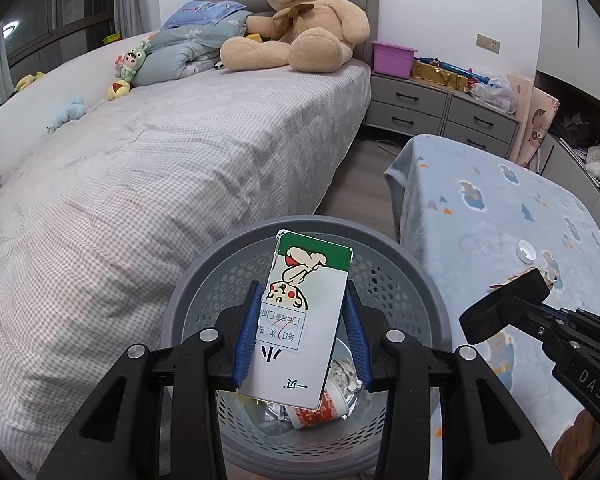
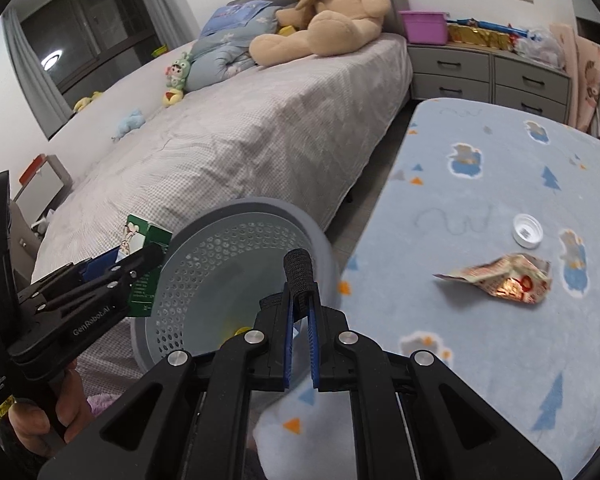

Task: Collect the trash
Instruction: 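Carry the carton and strap with both grippers over the grey basket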

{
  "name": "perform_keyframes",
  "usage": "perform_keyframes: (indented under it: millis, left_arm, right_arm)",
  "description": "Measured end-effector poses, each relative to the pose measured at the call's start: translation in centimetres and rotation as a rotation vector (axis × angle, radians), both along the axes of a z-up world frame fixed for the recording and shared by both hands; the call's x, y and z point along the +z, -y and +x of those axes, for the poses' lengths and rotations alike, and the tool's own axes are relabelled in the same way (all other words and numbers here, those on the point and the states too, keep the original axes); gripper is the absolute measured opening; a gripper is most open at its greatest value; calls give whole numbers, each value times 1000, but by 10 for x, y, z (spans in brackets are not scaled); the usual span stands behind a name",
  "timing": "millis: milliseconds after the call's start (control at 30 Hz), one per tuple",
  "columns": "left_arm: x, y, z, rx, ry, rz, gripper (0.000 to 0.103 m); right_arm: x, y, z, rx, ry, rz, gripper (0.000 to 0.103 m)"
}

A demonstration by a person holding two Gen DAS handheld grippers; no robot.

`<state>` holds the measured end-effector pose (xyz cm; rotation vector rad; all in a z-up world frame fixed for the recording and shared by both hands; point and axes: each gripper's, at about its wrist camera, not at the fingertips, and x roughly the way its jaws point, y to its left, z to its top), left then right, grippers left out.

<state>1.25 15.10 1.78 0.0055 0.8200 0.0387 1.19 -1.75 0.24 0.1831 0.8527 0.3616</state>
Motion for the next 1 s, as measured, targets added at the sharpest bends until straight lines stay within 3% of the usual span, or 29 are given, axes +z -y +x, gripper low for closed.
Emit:
perform_keyframes:
  millis: [333, 1000]
  left_arm:
    - [-8, -15, 11, 12, -19, -25, 39]
    - [-23, -27, 15, 33, -66, -79, 39]
  right_arm:
    - [-9, -30, 16, 53, -23, -19, 7]
    - [-28, -50, 31, 91, -56, -40, 10]
